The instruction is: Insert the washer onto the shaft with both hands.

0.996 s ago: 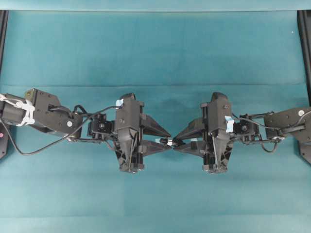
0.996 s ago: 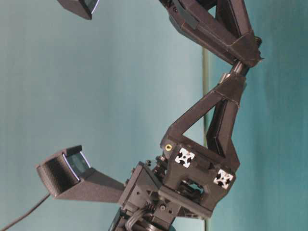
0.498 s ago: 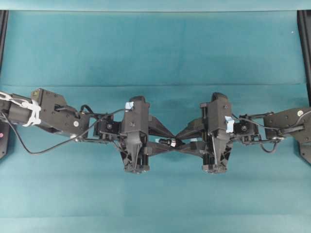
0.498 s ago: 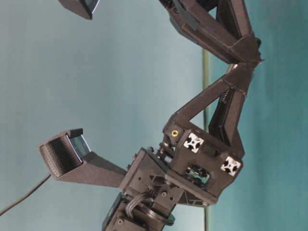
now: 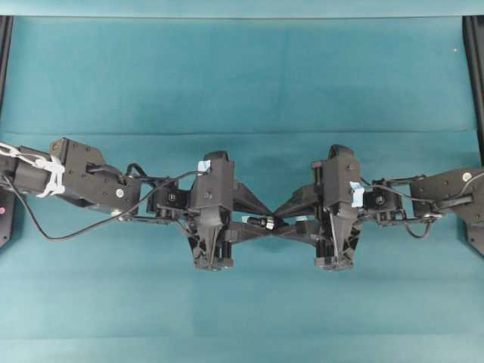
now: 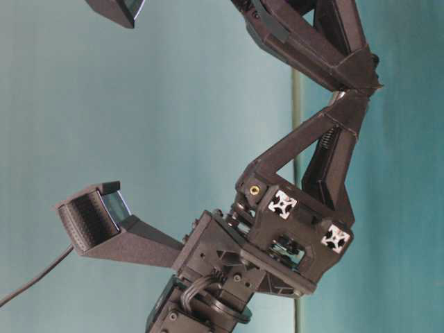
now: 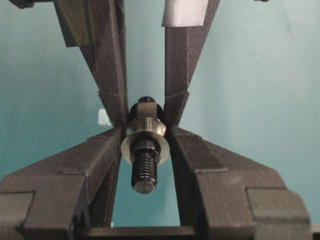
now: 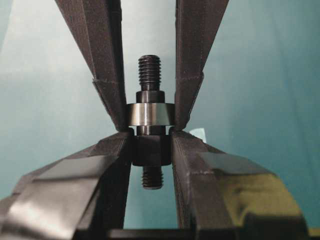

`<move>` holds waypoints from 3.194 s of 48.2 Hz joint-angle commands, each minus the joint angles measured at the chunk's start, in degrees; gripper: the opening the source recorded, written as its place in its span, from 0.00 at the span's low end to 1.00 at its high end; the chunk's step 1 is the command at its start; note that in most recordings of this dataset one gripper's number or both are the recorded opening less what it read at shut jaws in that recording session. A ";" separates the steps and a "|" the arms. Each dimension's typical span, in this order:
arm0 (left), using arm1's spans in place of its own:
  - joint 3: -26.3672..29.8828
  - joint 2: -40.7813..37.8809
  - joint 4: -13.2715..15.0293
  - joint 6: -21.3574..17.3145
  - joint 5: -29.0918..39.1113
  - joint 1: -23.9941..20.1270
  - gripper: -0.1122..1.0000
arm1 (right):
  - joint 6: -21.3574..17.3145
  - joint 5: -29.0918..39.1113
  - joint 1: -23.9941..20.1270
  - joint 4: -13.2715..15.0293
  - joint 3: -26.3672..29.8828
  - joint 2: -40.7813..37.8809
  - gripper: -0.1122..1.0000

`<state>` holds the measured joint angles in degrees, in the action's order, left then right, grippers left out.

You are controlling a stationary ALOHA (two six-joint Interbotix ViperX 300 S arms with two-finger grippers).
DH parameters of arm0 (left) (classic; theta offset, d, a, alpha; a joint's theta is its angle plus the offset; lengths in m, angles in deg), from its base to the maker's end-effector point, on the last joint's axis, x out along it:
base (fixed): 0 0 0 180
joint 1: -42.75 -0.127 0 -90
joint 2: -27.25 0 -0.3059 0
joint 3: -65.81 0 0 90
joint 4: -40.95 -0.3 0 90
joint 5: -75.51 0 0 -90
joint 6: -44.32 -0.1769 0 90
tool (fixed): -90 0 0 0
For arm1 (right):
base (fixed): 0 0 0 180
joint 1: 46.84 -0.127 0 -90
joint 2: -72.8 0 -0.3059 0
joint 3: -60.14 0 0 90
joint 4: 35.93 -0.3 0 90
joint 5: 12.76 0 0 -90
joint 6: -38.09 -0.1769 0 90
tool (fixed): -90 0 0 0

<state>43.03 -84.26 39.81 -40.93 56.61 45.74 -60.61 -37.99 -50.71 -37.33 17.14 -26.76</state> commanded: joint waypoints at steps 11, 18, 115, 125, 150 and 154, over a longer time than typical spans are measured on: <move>1.05 0.97 -0.09 0.26 -0.26 -0.35 0.44 | -0.09 -0.70 0.09 -0.09 0.62 0.53 0.10; 1.14 0.97 -0.09 0.26 -0.09 -0.44 0.44 | -0.09 -0.62 0.09 -0.09 0.62 0.53 0.10; -17.14 26.54 -0.09 0.00 16.61 0.00 0.90 | -0.09 -0.26 0.18 -0.09 0.09 0.62 0.10; -18.46 28.13 -0.09 0.00 16.79 0.09 0.90 | -0.18 -0.18 0.18 -0.09 0.18 0.53 0.10; -18.46 28.13 -0.09 0.00 16.79 0.00 0.90 | -0.18 -0.18 0.44 -0.09 0.09 0.62 0.10; -18.46 28.13 -0.09 0.00 16.79 0.00 0.90 | -0.18 -0.18 0.44 -0.09 0.09 0.53 0.10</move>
<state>24.04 -56.84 39.89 -40.93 73.58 45.65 -60.61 -37.90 -50.45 -37.33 16.88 -26.76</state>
